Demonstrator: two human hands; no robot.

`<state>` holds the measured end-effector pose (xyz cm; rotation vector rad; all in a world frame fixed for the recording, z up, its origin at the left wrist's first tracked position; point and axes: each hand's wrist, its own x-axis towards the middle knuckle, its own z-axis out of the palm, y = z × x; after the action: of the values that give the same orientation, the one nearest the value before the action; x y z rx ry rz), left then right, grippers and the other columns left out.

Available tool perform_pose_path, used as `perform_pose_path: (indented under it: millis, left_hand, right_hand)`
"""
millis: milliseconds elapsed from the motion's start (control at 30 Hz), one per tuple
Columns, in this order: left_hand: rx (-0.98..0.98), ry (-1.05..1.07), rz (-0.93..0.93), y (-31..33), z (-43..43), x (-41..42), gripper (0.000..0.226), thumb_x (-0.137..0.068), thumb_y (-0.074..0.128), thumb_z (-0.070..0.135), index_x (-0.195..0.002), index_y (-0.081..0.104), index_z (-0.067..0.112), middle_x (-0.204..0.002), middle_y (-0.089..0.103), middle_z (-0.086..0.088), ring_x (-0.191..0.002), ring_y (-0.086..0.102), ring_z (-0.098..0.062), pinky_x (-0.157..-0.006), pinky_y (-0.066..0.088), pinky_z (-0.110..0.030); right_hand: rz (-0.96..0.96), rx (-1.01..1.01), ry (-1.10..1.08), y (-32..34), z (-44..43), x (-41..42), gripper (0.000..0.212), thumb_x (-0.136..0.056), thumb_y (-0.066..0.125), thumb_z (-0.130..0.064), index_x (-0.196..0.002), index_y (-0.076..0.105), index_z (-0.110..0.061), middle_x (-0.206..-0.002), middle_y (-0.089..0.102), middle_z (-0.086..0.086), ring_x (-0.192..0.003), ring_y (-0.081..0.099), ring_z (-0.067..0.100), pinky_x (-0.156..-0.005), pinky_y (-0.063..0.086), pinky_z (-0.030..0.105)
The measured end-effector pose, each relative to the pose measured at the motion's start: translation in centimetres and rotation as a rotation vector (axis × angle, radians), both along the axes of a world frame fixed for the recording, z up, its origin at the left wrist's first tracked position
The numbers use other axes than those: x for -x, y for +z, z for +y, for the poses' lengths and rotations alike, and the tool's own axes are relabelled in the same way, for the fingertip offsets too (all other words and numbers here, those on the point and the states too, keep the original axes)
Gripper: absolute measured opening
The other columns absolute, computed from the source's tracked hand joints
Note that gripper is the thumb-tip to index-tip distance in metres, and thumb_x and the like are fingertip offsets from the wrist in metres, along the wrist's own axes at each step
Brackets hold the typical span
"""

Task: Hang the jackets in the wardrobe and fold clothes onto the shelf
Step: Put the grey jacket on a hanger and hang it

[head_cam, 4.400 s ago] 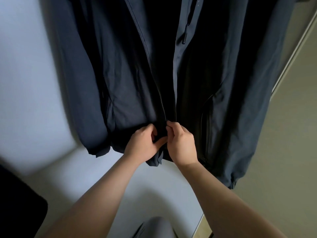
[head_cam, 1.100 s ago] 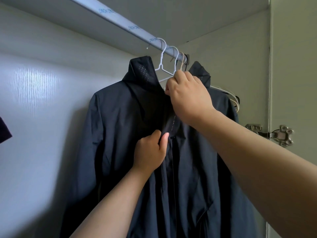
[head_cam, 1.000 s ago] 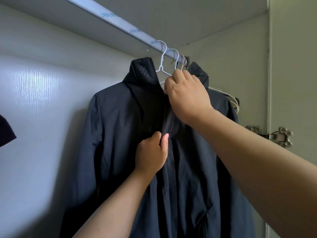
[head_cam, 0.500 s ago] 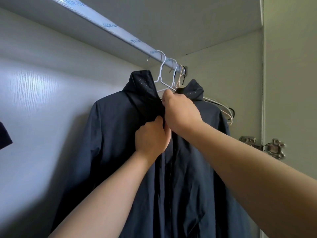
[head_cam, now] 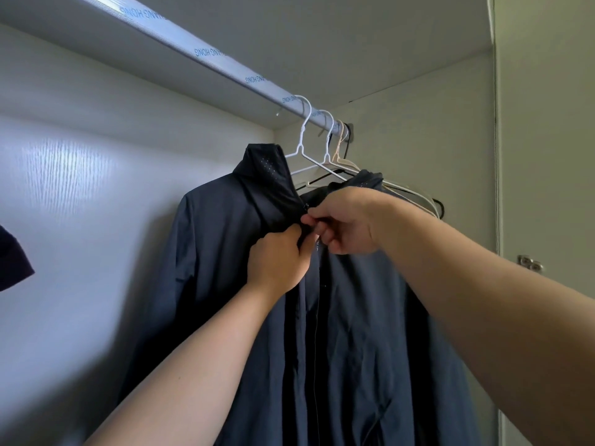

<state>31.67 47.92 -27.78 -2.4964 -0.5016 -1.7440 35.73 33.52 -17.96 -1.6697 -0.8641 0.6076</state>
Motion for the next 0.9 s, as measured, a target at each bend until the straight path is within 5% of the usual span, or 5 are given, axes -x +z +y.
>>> perform_pose_path:
  millis: [167, 333, 500, 733, 900]
  left_hand:
    - [0.012, 0.066, -0.071, -0.5, 0.2, -0.1, 0.058, -0.096, 0.032, 0.062, -0.075, 0.058, 0.015, -0.068, 0.067, -0.017, -0.065, 0.063, -0.046, -0.058, 0.052, -0.042]
    - [0.128, 0.008, -0.132, -0.6, -1.1, -0.3, 0.051, -0.102, 0.042, 0.052, -0.062, 0.031, 0.022, -0.061, 0.061, -0.008, -0.062, 0.06, -0.04, -0.058, 0.047, -0.038]
    - [0.043, 0.02, -0.177, -1.3, -1.0, -0.8, 0.052, -0.101, 0.051, 0.044, -0.061, 0.03, 0.02, -0.049, 0.054, -0.008, -0.049, 0.053, -0.041, -0.046, 0.029, -0.033]
    - [0.137, 0.162, 0.034, 0.4, -2.5, -0.7, 0.055, -0.102, 0.035, 0.058, -0.068, 0.046, 0.016, -0.084, 0.07, -0.009, -0.083, 0.065, -0.04, -0.065, 0.041, -0.038]
    - [0.027, 0.158, -0.269, 6.0, -2.0, 2.6, 0.04, -0.102, 0.043, 0.047, -0.078, 0.055, 0.017, -0.074, 0.065, -0.01, -0.074, 0.063, -0.04, -0.059, 0.038, -0.036]
  right_hand:
    - [0.219, -0.113, 0.103, 2.5, 0.0, 0.0, 0.042, -0.107, 0.031, -0.02, -0.07, 0.048, -0.02, -0.05, 0.039, -0.005, -0.052, 0.03, 0.009, -0.053, 0.021, 0.02]
    - [0.176, -0.092, -0.002, 5.6, 0.9, 0.9, 0.044, -0.105, 0.028, -0.015, -0.066, 0.048, -0.021, -0.046, 0.04, -0.005, -0.046, 0.032, 0.008, -0.051, 0.021, 0.018]
    - [0.208, -0.325, 0.008, 10.5, -1.2, 1.3, 0.044, -0.103, 0.025, -0.012, -0.066, 0.048, -0.02, -0.051, 0.041, -0.005, -0.045, 0.034, 0.009, -0.053, 0.023, 0.019]
    - [-0.112, -0.14, -0.032, 5.3, -1.2, -1.0, 0.039, -0.107, 0.042, -0.033, -0.076, 0.062, -0.021, -0.052, 0.047, -0.007, -0.048, 0.045, 0.009, -0.049, 0.031, 0.021]
    - [-0.37, -0.305, -0.297, 5.1, -2.5, -2.2, 0.043, -0.104, 0.046, -0.041, -0.075, 0.065, -0.016, -0.057, 0.055, -0.004, -0.042, 0.046, 0.011, -0.036, 0.029, 0.012]
